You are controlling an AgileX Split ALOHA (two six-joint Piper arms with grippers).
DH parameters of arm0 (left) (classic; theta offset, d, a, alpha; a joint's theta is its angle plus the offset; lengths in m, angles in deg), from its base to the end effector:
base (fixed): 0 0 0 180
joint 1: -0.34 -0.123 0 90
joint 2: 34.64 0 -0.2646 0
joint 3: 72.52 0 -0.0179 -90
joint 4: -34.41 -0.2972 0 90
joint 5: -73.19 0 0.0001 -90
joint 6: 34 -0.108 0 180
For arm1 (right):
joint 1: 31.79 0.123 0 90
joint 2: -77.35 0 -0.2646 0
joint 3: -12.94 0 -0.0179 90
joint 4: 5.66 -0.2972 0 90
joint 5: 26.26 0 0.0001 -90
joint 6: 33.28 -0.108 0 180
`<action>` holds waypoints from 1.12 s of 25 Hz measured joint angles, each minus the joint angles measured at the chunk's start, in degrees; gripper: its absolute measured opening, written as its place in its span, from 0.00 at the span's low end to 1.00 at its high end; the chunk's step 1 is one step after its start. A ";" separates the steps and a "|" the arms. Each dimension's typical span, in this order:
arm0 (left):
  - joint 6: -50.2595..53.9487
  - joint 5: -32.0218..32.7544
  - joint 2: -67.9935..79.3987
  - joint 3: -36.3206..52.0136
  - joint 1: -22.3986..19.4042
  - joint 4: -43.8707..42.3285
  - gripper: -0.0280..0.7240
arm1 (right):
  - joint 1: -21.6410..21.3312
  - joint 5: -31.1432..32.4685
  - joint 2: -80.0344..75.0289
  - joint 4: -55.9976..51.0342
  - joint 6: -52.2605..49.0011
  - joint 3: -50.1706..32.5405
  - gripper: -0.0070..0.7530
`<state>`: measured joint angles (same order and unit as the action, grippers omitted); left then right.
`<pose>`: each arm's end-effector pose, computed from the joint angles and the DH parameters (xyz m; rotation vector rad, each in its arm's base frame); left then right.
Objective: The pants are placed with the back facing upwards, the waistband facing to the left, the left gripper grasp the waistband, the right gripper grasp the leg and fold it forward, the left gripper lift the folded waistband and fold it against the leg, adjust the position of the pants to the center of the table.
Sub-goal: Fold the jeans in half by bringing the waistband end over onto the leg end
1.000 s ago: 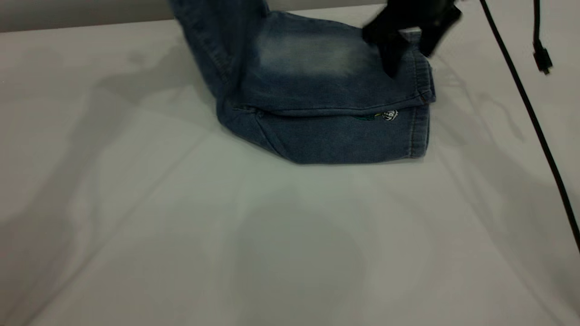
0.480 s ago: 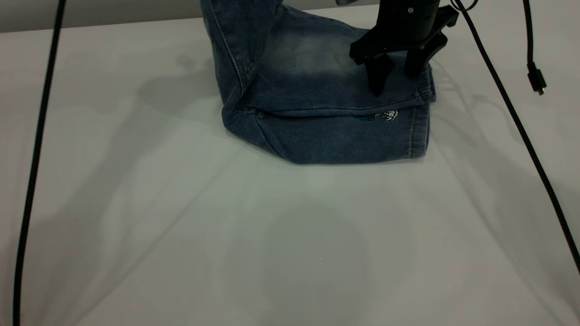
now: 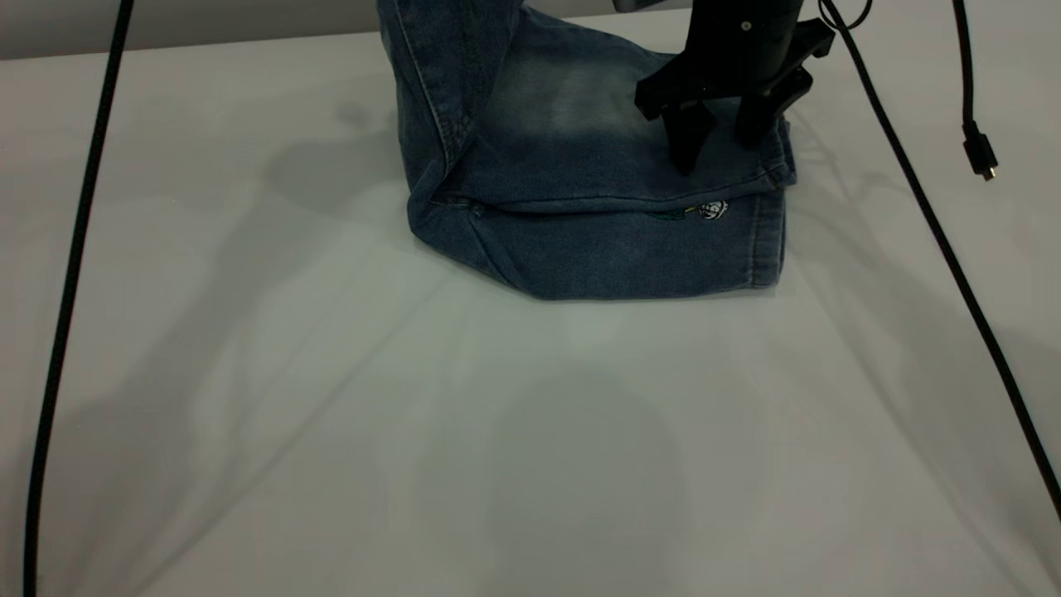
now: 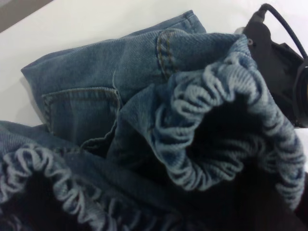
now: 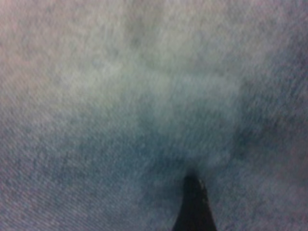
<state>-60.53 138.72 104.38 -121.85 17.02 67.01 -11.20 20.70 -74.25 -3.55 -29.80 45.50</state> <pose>0.5039 -0.2063 0.2334 0.7999 2.4590 -0.7041 0.4947 0.1827 0.0155 -0.6346 2.8251 0.0099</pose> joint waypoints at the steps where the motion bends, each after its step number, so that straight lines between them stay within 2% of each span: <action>1: 0.00 0.00 0.00 0.00 0.00 0.00 0.18 | -0.03 1.57 -0.05 0.85 0.00 1.10 0.61; 7: 0.00 0.00 0.00 0.00 0.00 0.00 0.18 | -0.76 12.66 0.06 3.29 0.17 12.03 0.61; 14: 0.00 0.76 0.00 0.00 0.20 -0.05 0.18 | -5.15 22.65 0.11 3.93 1.64 26.73 0.61; 21: 0.00 1.44 0.06 0.05 3.54 -2.10 0.18 | -13.62 23.21 1.16 3.12 -1.18 39.74 0.61; 24: 0.00 -0.20 0.20 0.10 6.10 -2.87 0.18 | -16.92 23.21 2.56 2.47 -1.53 41.53 0.61; 28: 0.00 -2.35 2.25 0.10 8.94 -2.98 0.18 | -18.77 23.21 2.85 2.41 -1.57 41.51 0.61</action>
<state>-60.53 136.37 106.63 -121.75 25.96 64.03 -29.96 43.91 -71.40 -1.14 -31.37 87.01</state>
